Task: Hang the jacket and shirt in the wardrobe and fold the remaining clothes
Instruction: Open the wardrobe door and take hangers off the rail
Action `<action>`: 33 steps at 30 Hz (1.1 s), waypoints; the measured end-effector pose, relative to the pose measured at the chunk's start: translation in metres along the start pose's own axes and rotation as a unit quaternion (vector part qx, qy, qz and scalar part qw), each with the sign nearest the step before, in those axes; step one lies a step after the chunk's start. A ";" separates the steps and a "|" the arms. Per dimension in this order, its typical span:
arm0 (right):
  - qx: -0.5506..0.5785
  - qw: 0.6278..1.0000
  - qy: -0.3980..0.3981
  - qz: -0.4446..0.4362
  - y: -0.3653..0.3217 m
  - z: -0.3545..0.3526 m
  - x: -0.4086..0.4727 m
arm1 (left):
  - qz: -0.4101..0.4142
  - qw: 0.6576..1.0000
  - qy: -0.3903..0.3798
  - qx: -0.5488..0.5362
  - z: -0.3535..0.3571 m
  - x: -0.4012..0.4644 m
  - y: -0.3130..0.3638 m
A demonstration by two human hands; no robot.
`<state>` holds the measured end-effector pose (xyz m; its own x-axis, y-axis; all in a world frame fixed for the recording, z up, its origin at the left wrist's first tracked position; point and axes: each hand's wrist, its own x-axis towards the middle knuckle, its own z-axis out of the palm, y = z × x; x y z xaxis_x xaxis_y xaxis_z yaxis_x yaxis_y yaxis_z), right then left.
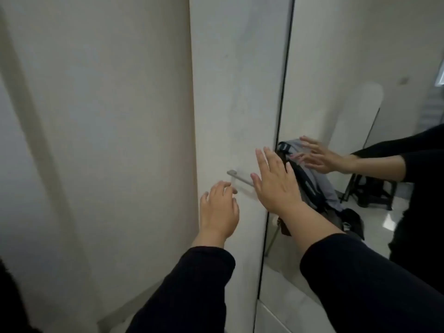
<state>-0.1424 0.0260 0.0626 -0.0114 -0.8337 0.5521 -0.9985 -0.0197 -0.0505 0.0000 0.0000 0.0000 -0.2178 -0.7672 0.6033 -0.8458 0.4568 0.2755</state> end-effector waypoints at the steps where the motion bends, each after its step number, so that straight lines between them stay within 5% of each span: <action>1: -0.008 1.000 0.006 0.000 0.007 0.007 0.007 | -0.003 1.000 -0.023 -0.002 0.011 0.010 0.003; 12: -0.004 0.994 0.098 -0.052 0.062 0.076 0.064 | -0.035 0.982 -0.184 0.007 0.094 0.092 0.024; 20: -0.012 0.990 0.129 -0.056 0.061 0.081 0.064 | -0.039 0.969 -0.216 0.112 0.101 0.111 0.029; 28: 0.135 0.975 0.175 -0.024 0.003 0.061 0.058 | -0.012 0.987 -0.152 0.043 0.073 0.075 -0.022; 33: 0.190 0.975 0.107 -0.035 -0.048 0.075 0.051 | -0.053 0.991 -0.120 -0.037 0.039 0.050 -0.064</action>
<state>-0.0915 -0.0566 0.0308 0.0048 -0.6898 0.7240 -0.9062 -0.3090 -0.2885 0.0244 -0.0846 -0.0166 -0.2469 -0.8931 0.3760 -0.8338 0.3935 0.3872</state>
